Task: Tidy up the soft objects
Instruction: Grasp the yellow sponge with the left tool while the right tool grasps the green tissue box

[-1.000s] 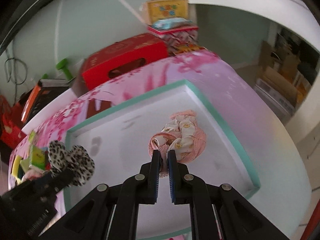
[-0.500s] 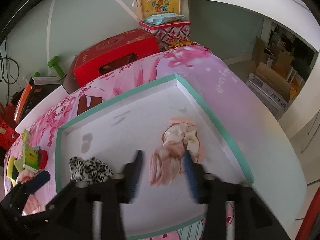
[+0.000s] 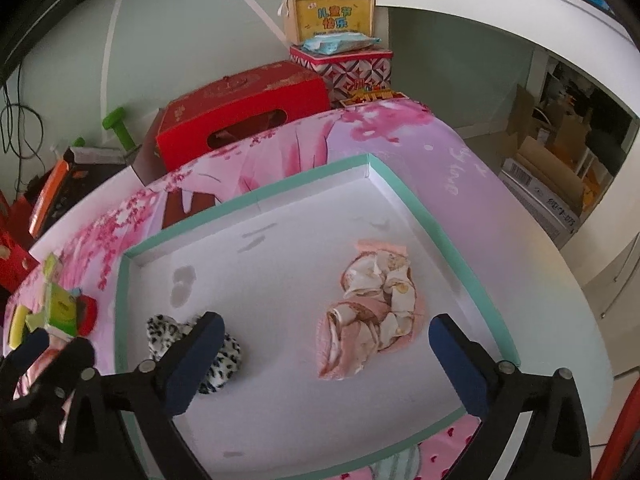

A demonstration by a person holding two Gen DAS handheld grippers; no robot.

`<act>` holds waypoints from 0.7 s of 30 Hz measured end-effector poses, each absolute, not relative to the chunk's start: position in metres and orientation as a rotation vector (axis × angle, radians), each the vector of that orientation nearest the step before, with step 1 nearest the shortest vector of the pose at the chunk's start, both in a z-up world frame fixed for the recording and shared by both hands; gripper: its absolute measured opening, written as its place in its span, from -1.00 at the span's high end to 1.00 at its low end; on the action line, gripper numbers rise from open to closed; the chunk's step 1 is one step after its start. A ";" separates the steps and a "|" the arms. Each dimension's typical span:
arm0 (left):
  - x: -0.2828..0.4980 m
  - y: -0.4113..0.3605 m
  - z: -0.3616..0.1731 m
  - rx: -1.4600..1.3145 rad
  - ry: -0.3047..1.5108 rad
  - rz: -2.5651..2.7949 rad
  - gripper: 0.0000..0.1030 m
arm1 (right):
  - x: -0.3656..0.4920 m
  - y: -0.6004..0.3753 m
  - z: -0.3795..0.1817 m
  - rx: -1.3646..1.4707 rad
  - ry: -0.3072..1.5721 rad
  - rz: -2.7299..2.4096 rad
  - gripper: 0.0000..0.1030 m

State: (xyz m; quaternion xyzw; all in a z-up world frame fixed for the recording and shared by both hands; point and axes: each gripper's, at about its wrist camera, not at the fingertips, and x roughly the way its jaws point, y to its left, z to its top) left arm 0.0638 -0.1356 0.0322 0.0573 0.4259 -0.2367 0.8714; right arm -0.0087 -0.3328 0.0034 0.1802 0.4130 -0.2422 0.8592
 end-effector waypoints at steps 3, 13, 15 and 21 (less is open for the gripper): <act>0.071 -0.115 0.039 0.110 0.881 -0.428 -0.98 | -0.007 -0.327 0.008 0.387 0.832 -0.500 -1.00; 0.106 0.003 0.046 -0.023 0.927 -0.151 -0.98 | 0.025 -0.259 0.028 0.350 0.752 -0.293 -1.00; 0.111 0.030 0.045 -0.069 0.932 -0.100 -0.98 | 0.032 -0.242 0.029 0.317 0.752 -0.252 -1.00; 0.127 0.092 0.037 -0.162 0.946 0.027 -0.98 | 0.056 -0.182 0.027 0.215 0.766 -0.120 -1.00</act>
